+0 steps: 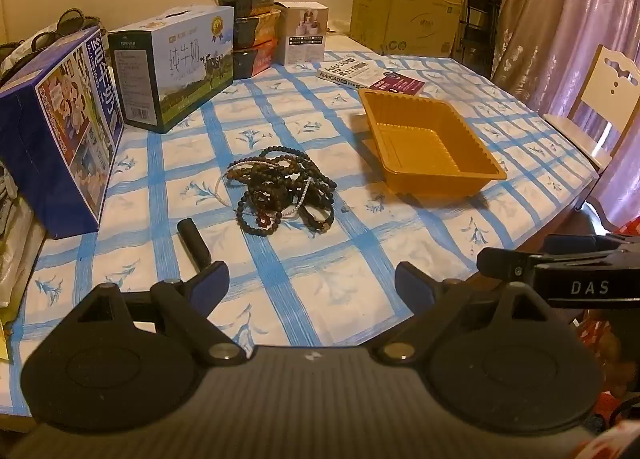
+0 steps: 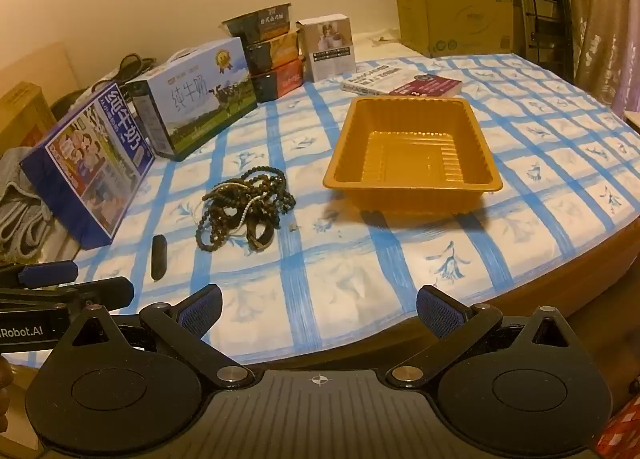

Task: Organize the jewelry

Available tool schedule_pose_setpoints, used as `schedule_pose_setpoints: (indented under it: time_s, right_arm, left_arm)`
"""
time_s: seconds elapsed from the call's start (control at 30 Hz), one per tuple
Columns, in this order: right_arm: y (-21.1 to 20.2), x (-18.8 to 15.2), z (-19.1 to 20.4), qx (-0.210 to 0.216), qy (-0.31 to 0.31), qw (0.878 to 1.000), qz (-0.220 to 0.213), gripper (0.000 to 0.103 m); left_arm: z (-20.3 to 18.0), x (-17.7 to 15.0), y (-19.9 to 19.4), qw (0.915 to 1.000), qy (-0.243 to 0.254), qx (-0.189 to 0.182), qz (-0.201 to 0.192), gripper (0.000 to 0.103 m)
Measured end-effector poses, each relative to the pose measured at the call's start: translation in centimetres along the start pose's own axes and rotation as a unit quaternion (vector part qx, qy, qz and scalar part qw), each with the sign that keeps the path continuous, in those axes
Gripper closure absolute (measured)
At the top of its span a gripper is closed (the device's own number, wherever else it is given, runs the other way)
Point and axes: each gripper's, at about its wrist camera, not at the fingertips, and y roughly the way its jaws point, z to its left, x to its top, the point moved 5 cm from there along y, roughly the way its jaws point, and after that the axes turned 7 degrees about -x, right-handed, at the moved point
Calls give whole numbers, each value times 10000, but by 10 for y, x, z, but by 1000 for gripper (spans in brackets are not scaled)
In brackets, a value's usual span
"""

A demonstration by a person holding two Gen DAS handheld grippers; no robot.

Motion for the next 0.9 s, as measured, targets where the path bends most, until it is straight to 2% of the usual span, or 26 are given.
schedule_pose_setpoints:
  time_s: [0.9]
  right_arm:
    - [-3,4,1,-1,-19,10000,-78,0]
  left_arm:
    - [0,0,0,10000,-4,-11,-40,14]
